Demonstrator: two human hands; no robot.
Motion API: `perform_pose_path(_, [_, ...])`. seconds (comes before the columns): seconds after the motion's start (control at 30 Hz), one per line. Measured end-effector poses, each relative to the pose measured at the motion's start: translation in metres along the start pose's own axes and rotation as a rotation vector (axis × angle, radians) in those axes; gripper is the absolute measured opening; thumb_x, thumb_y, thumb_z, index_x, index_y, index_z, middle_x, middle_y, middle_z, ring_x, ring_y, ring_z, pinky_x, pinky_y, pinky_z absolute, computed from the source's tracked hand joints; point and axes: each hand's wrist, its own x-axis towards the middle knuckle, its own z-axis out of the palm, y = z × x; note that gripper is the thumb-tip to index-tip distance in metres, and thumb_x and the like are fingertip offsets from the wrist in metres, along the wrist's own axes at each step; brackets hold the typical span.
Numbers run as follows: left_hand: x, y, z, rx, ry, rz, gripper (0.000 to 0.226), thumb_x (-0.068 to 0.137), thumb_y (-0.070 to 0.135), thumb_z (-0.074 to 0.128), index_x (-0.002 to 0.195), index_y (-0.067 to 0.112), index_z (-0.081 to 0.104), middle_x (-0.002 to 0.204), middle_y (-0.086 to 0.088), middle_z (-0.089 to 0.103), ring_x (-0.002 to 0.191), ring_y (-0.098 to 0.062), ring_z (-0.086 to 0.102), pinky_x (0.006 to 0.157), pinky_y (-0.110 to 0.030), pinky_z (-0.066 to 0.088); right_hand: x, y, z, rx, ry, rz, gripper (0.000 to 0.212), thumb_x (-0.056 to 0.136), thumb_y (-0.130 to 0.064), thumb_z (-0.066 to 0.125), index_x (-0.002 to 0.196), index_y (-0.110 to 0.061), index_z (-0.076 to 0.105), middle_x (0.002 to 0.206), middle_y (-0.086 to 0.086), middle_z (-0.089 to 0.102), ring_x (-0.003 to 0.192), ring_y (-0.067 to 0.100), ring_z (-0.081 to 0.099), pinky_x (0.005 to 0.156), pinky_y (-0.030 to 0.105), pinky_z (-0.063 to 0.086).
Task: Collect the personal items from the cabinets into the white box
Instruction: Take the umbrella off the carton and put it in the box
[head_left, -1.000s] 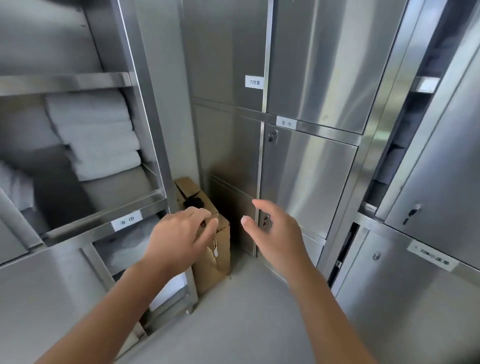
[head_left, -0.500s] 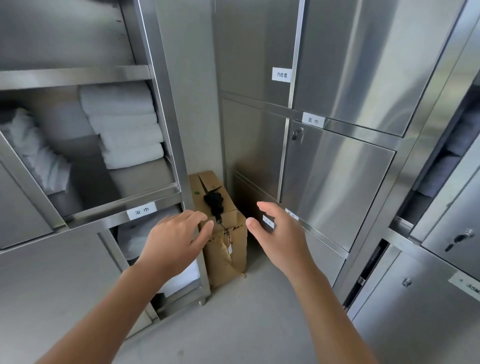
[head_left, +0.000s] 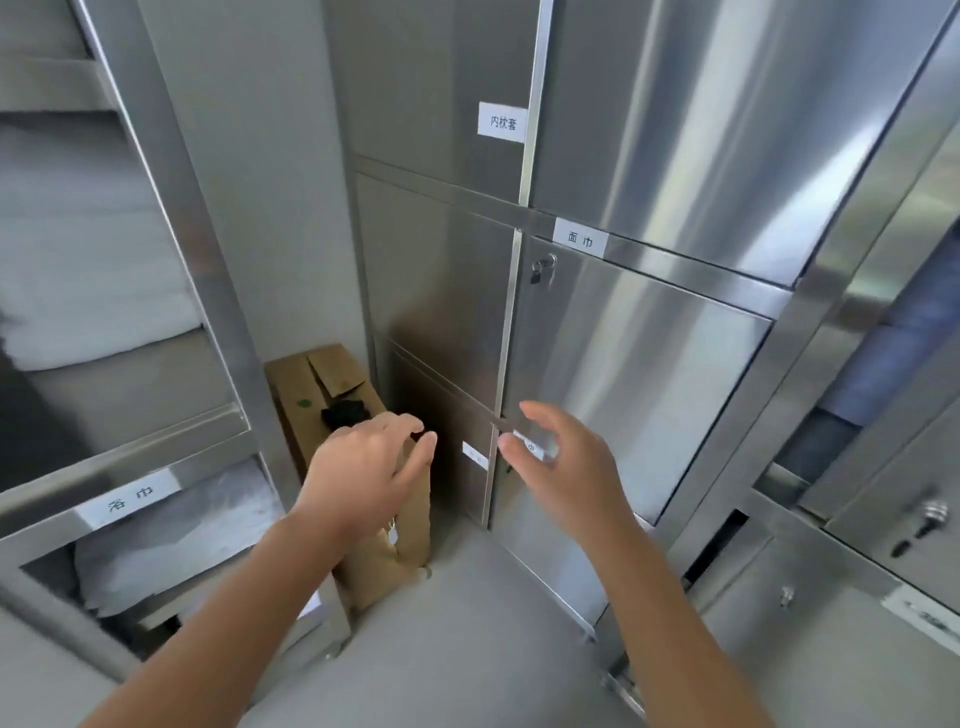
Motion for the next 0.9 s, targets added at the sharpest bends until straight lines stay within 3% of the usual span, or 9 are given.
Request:
perform_pose_path(0.1, [0.048, -0.001, 0.013, -0.027, 0.0, 0.061, 0.046, 0.099, 0.052, 0.032, 0.121, 0.026, 0.063, 0.113, 0.008, 0.067, 0.095, -0.013, 0.064, 0.085, -0.032, 0.052, 0.035, 0.011, -0.004, -0.02, 0.065, 0.051, 0.056, 0.08, -0.063, 0.059, 0.13, -0.038, 0.062, 0.132, -0.024, 0.062, 0.119, 0.001, 0.055, 0.092, 0.014, 0.039])
perform_pose_path(0.23, [0.102, -0.009, 0.028, -0.029, 0.01, 0.1, 0.042, 0.099, 0.049, 0.036, 0.118, 0.024, 0.065, 0.113, 0.007, 0.068, 0.096, -0.016, 0.065, 0.085, -0.034, 0.051, 0.079, 0.025, 0.0, -0.016, 0.091, 0.089, 0.066, 0.074, -0.071, 0.054, 0.13, -0.037, 0.062, 0.132, -0.022, 0.062, 0.123, 0.003, 0.054, 0.105, 0.027, 0.044])
perform_pose_path(0.4, [0.155, -0.039, 0.054, -0.036, 0.013, 0.045, 0.041, 0.099, 0.048, 0.037, 0.116, 0.023, 0.066, 0.11, 0.008, 0.069, 0.094, -0.015, 0.066, 0.084, -0.033, 0.052, 0.148, 0.044, 0.022, -0.015, 0.022, 0.096, 0.066, 0.074, -0.072, 0.054, 0.132, -0.04, 0.061, 0.133, -0.025, 0.061, 0.119, 0.0, 0.052, 0.098, 0.022, 0.041])
perform_pose_path(0.57, [0.189, -0.083, 0.081, 0.003, 0.007, -0.129, 0.037, 0.099, 0.049, 0.037, 0.113, 0.027, 0.065, 0.103, 0.012, 0.067, 0.088, -0.009, 0.063, 0.081, -0.031, 0.052, 0.238, 0.065, 0.061, -0.04, -0.172, -0.017, 0.053, 0.087, -0.059, 0.06, 0.136, -0.039, 0.057, 0.139, -0.021, 0.059, 0.13, 0.002, 0.05, 0.102, 0.024, 0.04])
perform_pose_path(0.7, [0.193, -0.116, 0.088, 0.038, 0.057, -0.328, 0.039, 0.098, 0.05, 0.035, 0.105, 0.027, 0.066, 0.095, 0.012, 0.066, 0.079, -0.008, 0.061, 0.074, -0.032, 0.053, 0.299, 0.069, 0.103, -0.047, -0.378, -0.111, 0.063, 0.084, -0.067, 0.051, 0.139, -0.039, 0.053, 0.14, -0.022, 0.057, 0.131, 0.001, 0.049, 0.101, 0.026, 0.041])
perform_pose_path(0.9, [0.157, -0.143, 0.102, 0.144, 0.124, -0.658, 0.046, 0.094, 0.057, 0.025, 0.1, 0.033, 0.064, 0.092, 0.016, 0.064, 0.073, -0.01, 0.06, 0.066, -0.028, 0.048, 0.353, 0.057, 0.187, -0.119, -0.728, -0.311, 0.057, 0.092, -0.058, 0.059, 0.144, -0.036, 0.051, 0.143, -0.018, 0.056, 0.133, 0.005, 0.049, 0.105, 0.028, 0.041])
